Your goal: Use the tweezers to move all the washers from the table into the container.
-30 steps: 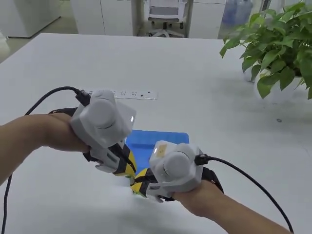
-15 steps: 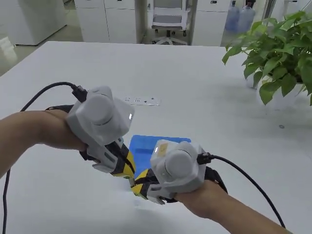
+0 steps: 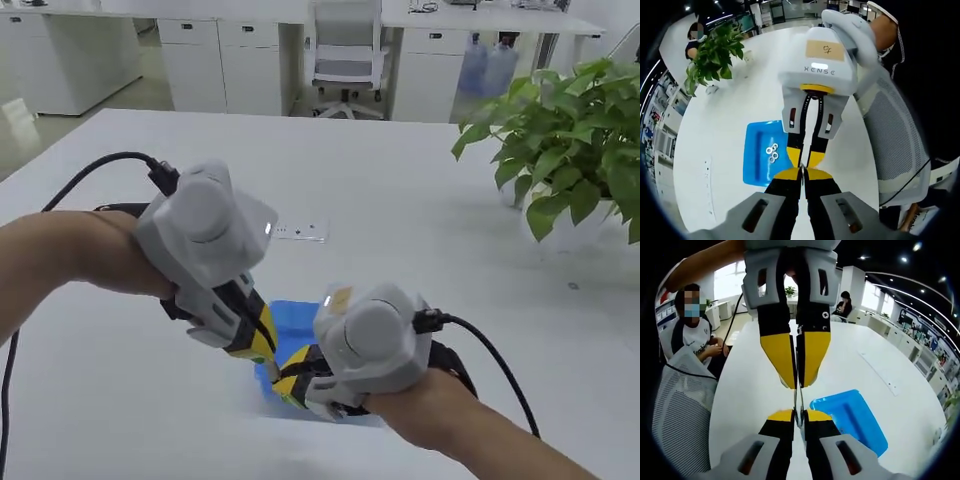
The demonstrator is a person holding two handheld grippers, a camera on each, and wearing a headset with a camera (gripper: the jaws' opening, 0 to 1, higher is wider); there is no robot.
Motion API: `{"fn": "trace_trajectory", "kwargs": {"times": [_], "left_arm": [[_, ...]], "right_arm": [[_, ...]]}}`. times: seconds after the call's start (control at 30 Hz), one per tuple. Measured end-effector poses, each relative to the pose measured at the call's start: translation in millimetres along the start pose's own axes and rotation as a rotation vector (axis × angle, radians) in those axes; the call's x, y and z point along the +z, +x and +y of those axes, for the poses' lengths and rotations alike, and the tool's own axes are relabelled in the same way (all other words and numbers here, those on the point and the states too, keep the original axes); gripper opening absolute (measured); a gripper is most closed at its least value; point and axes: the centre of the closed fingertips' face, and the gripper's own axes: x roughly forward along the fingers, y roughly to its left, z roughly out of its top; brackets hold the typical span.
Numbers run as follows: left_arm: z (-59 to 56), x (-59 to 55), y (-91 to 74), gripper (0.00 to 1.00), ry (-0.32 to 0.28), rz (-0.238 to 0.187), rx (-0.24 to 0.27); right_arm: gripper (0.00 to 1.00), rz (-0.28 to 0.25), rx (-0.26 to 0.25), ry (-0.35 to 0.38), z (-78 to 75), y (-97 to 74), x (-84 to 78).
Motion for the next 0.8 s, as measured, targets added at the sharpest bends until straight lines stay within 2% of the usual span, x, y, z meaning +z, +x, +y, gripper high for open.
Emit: {"fn": "trace_trajectory", "kwargs": {"times": [0.17, 0.4, 0.8], "left_arm": [[6.2, 3.0, -3.2, 0.06, 0.012, 0.002, 0.01], [21.4, 9.1, -5.0, 0.06, 0.037, 0.005, 0.026], [49.8, 14.4, 4.3, 0.06, 0.068, -0.007, 0.056]], "right_arm": [[0.08, -0.006, -0.014, -0.001, -6.9, -2.3, 3.6], [0.08, -0.015, -0.046, -0.005, -24.2, -6.6, 5.6], [0.08, -0.012, -0.081, -0.02, -55.6, -9.2, -2.7]]}}
